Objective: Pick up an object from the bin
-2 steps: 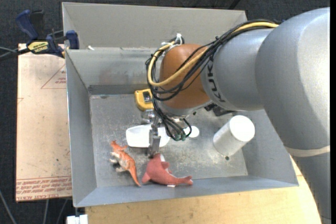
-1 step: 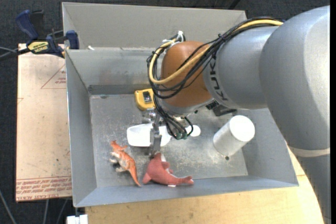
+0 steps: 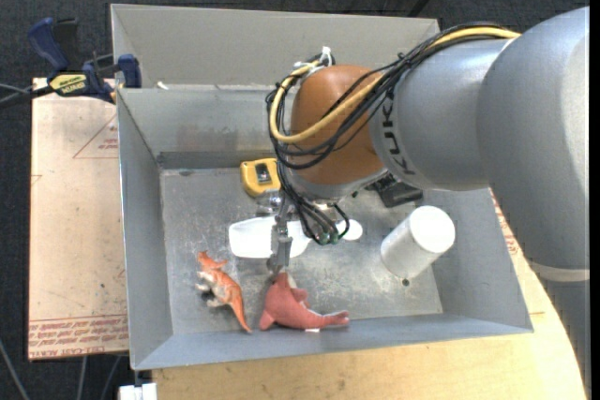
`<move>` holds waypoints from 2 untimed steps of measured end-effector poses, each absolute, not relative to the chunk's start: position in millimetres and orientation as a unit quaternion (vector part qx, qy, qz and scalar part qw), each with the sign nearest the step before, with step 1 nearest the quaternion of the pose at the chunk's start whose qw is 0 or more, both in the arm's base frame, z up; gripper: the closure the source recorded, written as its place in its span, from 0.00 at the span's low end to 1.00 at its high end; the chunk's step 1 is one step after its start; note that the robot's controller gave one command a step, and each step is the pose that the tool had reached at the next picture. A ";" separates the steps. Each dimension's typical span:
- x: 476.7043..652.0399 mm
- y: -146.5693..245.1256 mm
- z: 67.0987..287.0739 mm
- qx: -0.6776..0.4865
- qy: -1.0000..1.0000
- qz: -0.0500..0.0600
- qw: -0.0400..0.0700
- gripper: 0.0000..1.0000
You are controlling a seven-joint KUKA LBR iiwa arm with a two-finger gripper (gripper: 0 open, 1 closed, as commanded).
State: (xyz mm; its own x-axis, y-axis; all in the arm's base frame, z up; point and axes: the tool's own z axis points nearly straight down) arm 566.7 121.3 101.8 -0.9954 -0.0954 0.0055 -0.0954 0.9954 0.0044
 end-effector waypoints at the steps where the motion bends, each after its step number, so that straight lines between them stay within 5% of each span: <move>1: 567.8 121.6 124.1 0.048 -0.999 -0.002 0.001 1.00; 2: 569.4 121.9 140.8 0.048 -0.999 -0.003 -0.002 1.00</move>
Offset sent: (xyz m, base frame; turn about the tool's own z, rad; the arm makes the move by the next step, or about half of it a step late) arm -0.0001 0.0001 0.0318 0.0000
